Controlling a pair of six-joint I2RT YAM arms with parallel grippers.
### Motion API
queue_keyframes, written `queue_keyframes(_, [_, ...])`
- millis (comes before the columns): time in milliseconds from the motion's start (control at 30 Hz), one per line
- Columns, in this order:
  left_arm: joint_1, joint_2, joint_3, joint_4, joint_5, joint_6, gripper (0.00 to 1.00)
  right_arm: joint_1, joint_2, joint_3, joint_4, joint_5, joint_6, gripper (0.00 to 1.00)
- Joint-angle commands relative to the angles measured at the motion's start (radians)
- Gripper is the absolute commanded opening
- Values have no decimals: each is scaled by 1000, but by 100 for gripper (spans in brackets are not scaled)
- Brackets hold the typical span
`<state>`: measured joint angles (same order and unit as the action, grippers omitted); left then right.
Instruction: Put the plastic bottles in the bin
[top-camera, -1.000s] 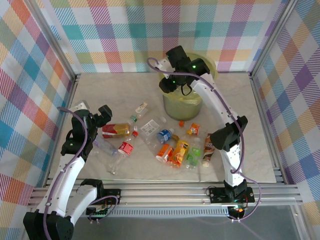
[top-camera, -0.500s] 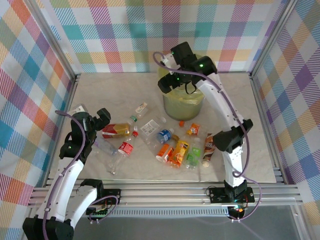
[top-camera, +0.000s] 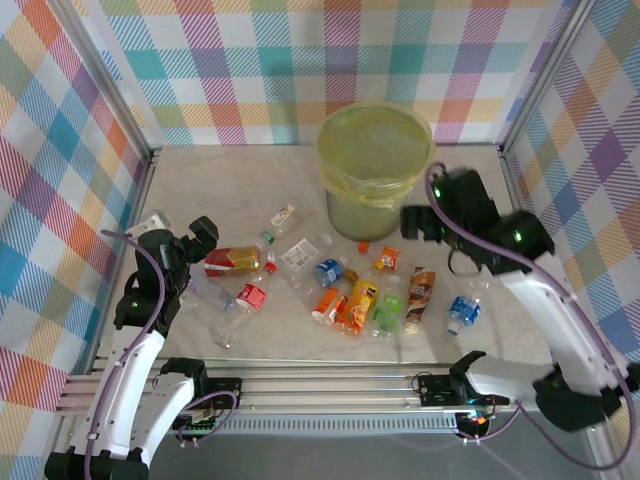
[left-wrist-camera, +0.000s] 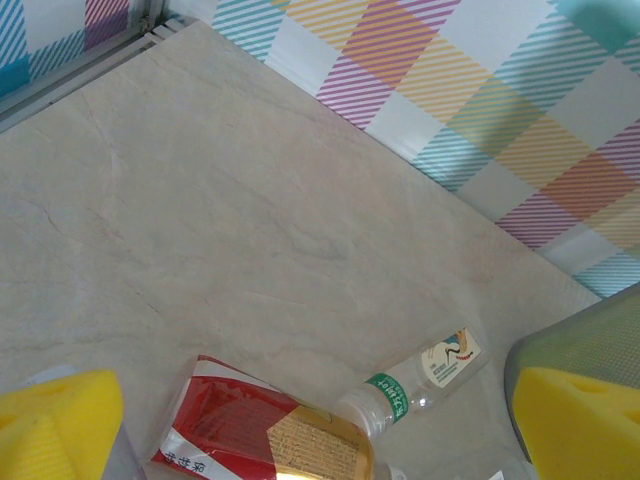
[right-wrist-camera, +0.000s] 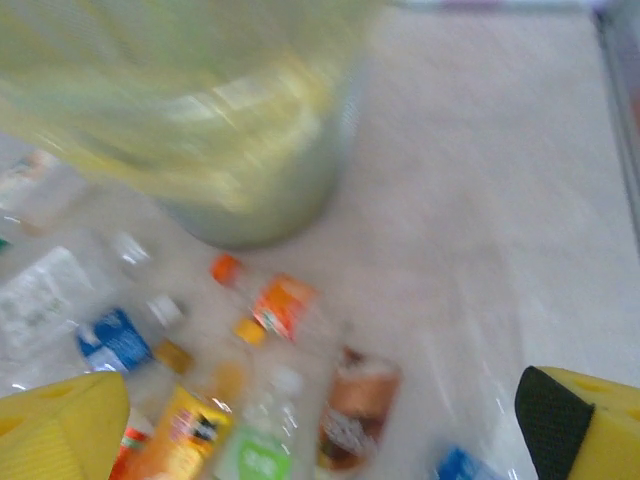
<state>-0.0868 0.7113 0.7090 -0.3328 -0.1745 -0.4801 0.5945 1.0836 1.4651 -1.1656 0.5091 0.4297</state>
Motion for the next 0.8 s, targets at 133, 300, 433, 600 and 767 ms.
queue_keyframes(133, [12,37,-31,106,82,-4,100,-115,-248,-324,-196,132,418,100])
queue_keyframes(300, [13,90,-30,131,138,-5,100,-257,-318,-493,-140,88,430,100])
queue_keyframes(433, [13,108,-27,136,158,1,100,-390,-271,-574,0,-48,363,100])
queue_keyframes(600, [13,100,-24,125,146,19,100,-553,-169,-690,188,-230,308,100])
queue_keyframes(767, [13,96,-24,123,136,23,100,-615,-109,-778,337,-320,301,100])
